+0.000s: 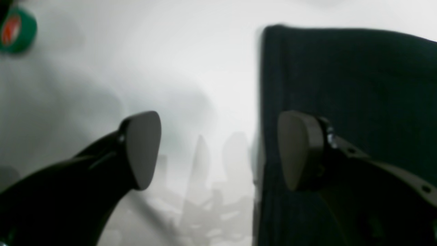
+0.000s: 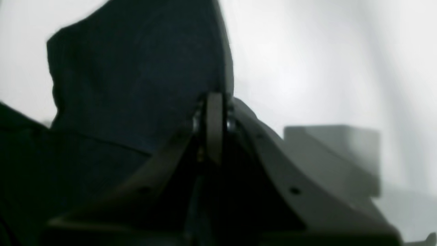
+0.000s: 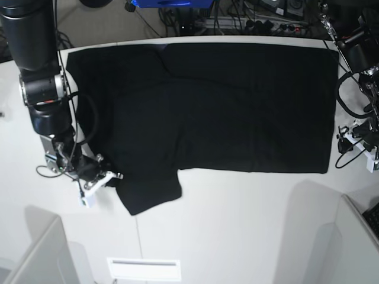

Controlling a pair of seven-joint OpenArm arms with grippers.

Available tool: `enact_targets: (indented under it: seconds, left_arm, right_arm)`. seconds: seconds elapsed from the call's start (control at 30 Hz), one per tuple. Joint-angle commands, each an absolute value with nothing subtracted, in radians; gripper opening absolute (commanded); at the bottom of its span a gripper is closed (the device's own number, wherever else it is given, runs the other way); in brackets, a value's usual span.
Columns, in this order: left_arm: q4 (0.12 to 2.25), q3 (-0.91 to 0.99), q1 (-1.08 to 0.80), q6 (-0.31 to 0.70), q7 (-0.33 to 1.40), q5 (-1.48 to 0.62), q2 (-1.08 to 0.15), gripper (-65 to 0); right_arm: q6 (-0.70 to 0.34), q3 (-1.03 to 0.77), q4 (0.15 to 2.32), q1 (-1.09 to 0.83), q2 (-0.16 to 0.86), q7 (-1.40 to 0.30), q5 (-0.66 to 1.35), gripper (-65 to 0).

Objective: Fold the T-shirt properly
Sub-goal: 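Move both grippers to the shirt's side edges near the hem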

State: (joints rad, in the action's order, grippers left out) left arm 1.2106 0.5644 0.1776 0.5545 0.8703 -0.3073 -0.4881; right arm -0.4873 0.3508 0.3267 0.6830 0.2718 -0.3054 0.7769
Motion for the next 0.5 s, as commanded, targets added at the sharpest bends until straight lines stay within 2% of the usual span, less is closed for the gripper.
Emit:
enact_targets:
  seconds: [0.0, 0.23, 0.47]
  left_arm:
    - [1.208, 0.565, 0.216, 0.559, 0.832, -0.323, -0.515, -13.0]
    - [0.983, 0.553, 0.326, 0.559, 0.756, -0.323, -0.518, -13.0]
    - [0.788, 0.384, 0.427, 0.559, 0.639, -0.332, -0.518, -13.0]
  right_arm:
    - [-0.486, 0.352, 0.332, 0.704, 0.277, -0.325, 0.762, -65.0]
    - [-0.486, 0.352, 0.332, 0.705, 0.274, -0.323, 0.757, -65.0]
    - [-0.486, 0.352, 0.332, 0.708, 0.277, -0.321, 0.756, -65.0]
